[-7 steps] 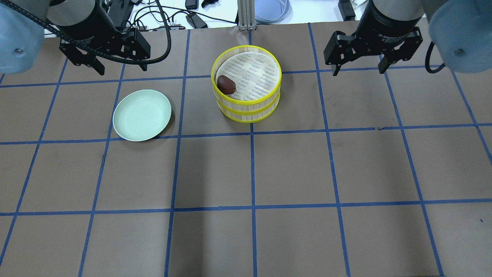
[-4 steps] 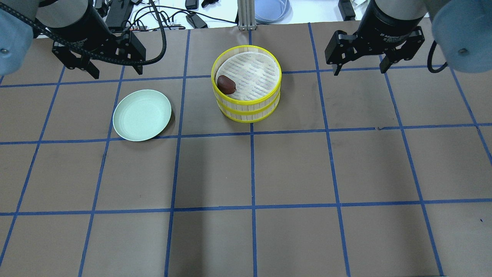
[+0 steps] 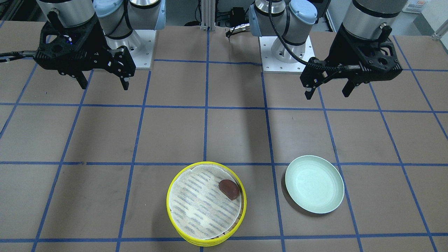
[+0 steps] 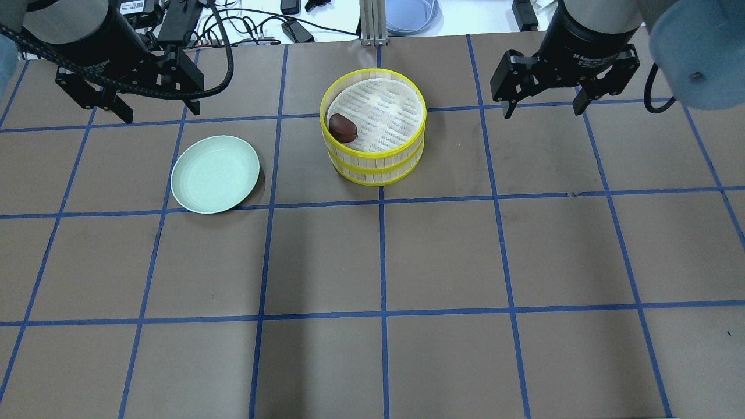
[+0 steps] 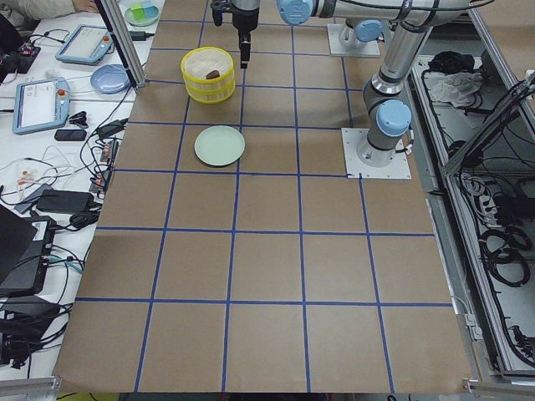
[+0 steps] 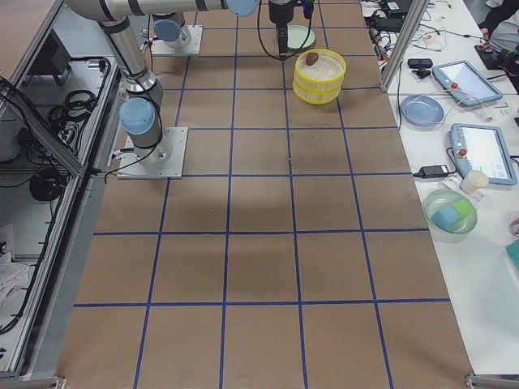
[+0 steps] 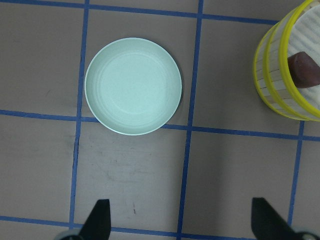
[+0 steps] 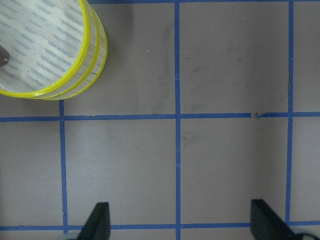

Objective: Stack buns with steamer

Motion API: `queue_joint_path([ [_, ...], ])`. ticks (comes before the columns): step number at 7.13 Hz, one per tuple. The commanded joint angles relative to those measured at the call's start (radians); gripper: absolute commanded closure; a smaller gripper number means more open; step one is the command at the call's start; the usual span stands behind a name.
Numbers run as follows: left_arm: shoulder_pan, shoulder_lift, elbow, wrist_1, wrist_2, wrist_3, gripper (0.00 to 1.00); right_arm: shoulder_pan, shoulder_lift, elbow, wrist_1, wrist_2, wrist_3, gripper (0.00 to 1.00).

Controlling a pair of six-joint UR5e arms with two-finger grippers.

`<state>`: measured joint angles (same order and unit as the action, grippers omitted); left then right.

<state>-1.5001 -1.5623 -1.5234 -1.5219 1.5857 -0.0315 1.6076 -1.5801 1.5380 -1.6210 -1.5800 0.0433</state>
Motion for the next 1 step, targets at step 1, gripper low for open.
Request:
queue_joint_path([
  [1, 0.001, -0.001, -0.001, 0.000, 0.005, -0.001, 0.00, 0.000, 0.005, 0.001, -0.011, -0.011, 0.001, 0.00],
])
